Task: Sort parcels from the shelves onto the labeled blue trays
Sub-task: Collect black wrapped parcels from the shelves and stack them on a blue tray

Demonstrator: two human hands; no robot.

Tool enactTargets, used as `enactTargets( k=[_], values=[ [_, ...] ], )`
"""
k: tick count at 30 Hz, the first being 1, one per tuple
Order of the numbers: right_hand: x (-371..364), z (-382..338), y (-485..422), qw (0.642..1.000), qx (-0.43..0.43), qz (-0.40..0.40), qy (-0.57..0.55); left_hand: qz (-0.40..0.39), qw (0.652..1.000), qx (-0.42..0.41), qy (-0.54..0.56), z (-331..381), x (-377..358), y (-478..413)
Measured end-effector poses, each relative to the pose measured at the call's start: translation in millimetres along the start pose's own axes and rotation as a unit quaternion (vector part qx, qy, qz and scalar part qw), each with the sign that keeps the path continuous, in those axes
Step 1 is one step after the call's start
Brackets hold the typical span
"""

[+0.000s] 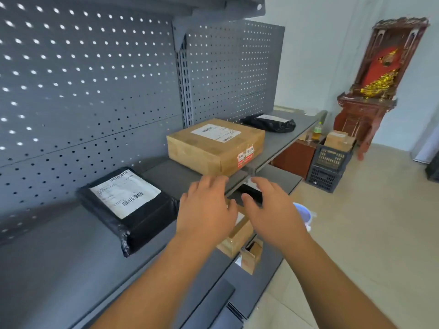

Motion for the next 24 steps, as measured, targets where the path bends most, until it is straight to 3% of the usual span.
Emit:
enactTargets(
  k=[9, 16, 24],
  values=[
    [-84, -83, -58, 0.982, 0.139, -0.116, -0.059, 0.088, 0.982, 0.152, -0.073, -84, 52, -3],
    [-128, -123, -70, 0.947, 0.212, -0.23, -0.075, 0.116, 0.935, 0.317, -0.109, -127, 71, 27],
    [-162, -142, -58, 0.911, 0.245, -0.322, -0.077, 0.126, 0.87, 0.476, -0.015, -155, 62, 77]
  ],
)
Point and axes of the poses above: each hand's wrist, its own y-axis away from the middle knuckle, its own x-axis out of the back of the hand, z = x × y, the point moved 8 cm from there along -y, towards the middle knuckle, and after that the axes turned 6 degrees about -x, right-handed, at the moved point
